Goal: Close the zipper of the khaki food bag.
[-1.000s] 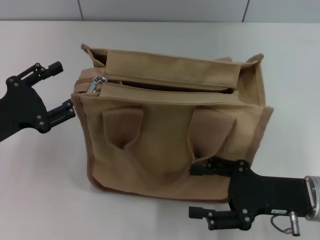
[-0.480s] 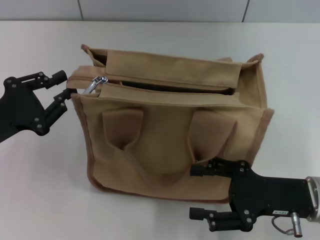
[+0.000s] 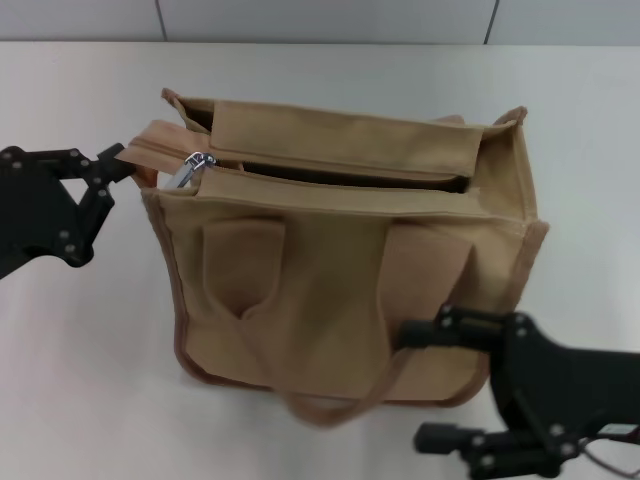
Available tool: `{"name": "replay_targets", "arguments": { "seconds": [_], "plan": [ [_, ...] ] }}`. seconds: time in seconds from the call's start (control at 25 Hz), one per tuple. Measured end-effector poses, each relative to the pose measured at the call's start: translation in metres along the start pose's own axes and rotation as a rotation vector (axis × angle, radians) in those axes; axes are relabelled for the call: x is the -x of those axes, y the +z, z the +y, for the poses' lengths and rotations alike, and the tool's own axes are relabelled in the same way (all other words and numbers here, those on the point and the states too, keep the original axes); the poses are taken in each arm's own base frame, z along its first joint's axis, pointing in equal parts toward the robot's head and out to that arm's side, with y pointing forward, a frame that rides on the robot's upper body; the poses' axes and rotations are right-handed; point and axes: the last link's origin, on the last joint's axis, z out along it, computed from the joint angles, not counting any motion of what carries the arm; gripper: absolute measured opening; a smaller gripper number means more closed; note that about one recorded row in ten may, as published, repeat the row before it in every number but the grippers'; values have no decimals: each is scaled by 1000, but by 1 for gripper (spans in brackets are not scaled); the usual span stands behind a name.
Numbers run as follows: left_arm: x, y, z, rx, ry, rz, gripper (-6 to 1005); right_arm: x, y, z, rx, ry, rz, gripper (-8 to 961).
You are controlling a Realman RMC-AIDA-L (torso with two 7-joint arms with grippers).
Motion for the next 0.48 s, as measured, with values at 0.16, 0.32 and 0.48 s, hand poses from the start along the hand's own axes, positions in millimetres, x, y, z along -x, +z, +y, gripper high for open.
{"name": "replay_targets", "arguments": {
  "seconds": [0.16, 0.32, 0.48],
  "plan": [
    [-4, -4, 1, -27, 14, 38, -2, 19, -1, 1, 60, 61, -78, 782],
    [-4, -6, 5, -43, 34, 48, -2, 38, -9, -11, 22, 168, -118, 782],
    [-4, -5, 8, -41, 36, 58, -2, 53, -12, -21, -8, 230, -183, 782]
  ]
}}
